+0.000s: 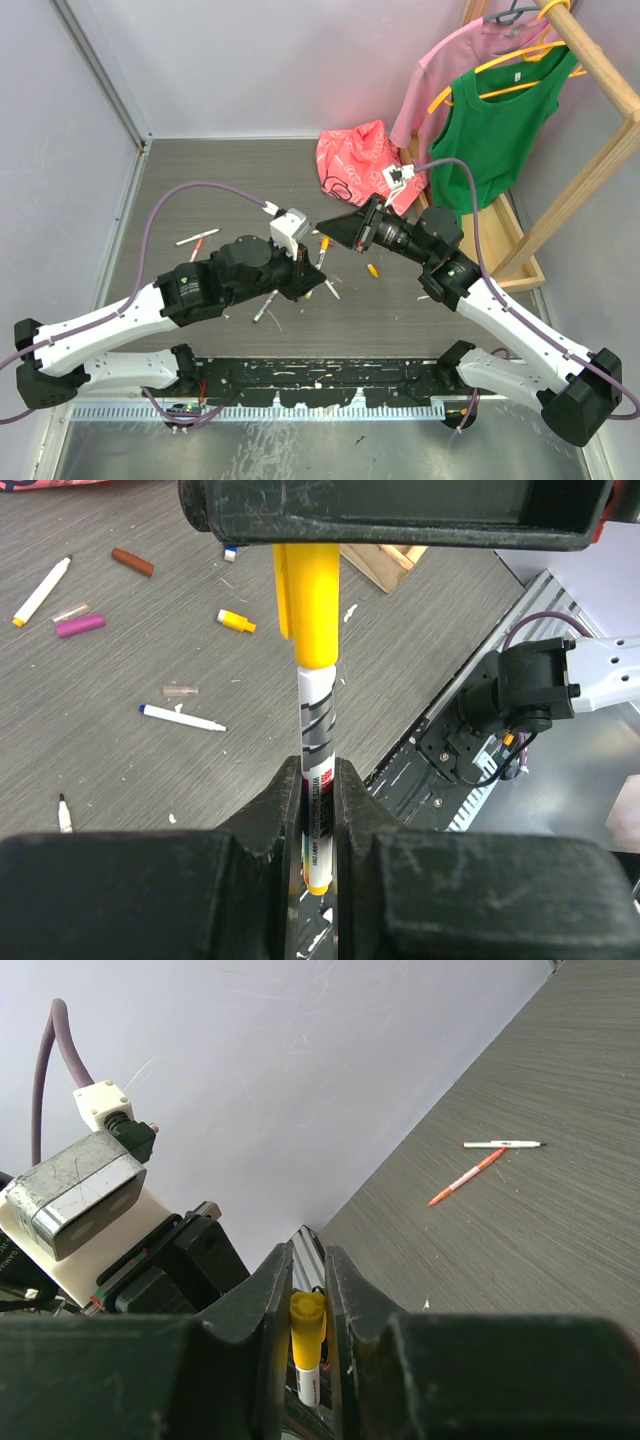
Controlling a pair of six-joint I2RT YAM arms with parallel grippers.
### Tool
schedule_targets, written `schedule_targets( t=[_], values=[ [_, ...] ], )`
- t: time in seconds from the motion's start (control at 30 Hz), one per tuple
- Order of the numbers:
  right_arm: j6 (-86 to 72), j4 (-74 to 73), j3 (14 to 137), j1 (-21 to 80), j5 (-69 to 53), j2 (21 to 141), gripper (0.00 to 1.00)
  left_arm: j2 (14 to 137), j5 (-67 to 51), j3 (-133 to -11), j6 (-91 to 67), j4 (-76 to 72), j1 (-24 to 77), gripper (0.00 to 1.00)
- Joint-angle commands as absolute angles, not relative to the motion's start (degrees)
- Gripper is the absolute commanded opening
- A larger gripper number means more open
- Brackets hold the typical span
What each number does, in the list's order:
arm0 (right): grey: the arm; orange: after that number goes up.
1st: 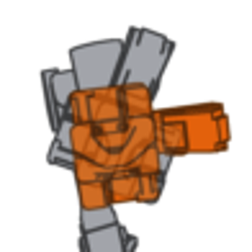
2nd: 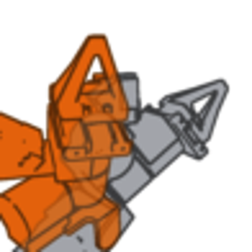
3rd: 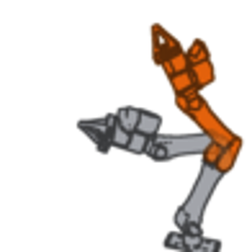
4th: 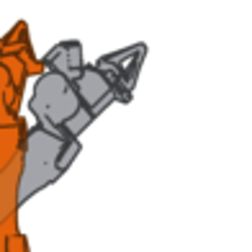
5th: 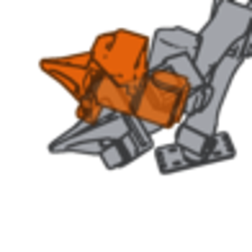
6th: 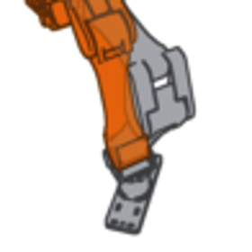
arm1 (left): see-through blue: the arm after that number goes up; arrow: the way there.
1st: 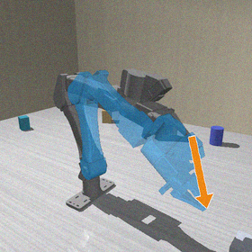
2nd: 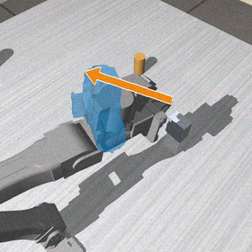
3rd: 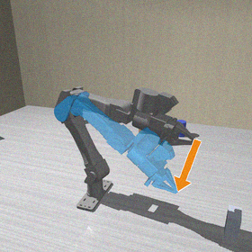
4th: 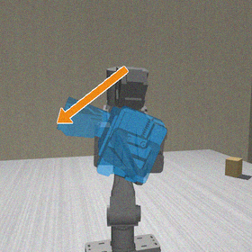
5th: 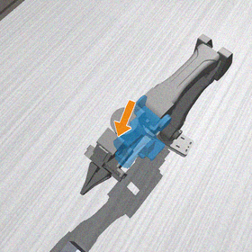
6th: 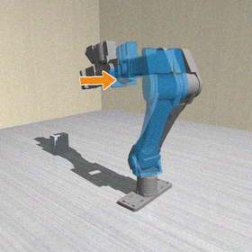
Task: Insert the pens into the pen caps
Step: Press the pen cap onto the pen.
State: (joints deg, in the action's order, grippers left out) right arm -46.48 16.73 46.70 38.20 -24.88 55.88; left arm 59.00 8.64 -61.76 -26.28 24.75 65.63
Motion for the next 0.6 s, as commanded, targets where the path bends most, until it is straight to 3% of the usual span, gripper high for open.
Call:
schedule_targets(
  t=[0.0, 0.57],
  values=[
    [-45.14, 17.97, 46.24, 39.54, -25.78, 54.99, 0.0, 57.24, 11.12, -62.96, -27.25, 18.37, 65.49, 0.0],
    [-35.58, 5.99, 47.8, 50.67, -15.2, 55.44, 0.0, 53.7, 12.79, -66.99, -26.28, 14.95, 65.48, 0.0]
  ],
)
